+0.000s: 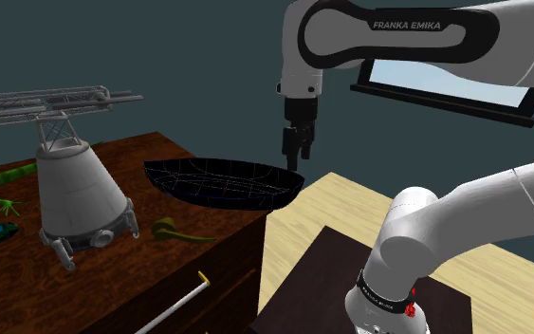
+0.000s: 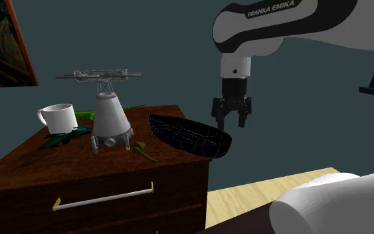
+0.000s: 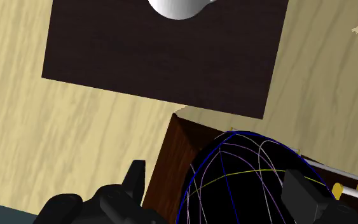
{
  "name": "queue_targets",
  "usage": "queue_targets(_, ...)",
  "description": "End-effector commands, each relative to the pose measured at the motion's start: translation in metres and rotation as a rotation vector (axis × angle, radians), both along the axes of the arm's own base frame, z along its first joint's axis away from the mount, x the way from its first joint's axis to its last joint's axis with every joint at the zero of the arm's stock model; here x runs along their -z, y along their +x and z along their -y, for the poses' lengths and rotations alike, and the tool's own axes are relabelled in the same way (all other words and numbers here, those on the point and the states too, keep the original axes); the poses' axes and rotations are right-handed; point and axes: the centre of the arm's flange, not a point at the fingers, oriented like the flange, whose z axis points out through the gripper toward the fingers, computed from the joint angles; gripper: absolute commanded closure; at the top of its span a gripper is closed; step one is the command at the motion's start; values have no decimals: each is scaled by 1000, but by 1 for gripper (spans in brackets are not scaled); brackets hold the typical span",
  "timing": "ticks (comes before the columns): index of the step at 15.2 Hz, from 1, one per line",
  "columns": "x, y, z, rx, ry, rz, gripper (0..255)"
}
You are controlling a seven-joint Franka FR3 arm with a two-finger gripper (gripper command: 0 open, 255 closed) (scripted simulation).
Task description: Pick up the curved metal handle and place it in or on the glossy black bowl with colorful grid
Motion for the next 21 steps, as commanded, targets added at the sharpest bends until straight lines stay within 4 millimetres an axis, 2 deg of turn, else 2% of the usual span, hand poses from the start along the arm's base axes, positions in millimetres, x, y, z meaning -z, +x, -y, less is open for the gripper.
queue_targets(1, 0, 0, 0, 0, 0, 0, 0)
queue_targets(21, 60, 84, -227, -73, 59, 135, 0)
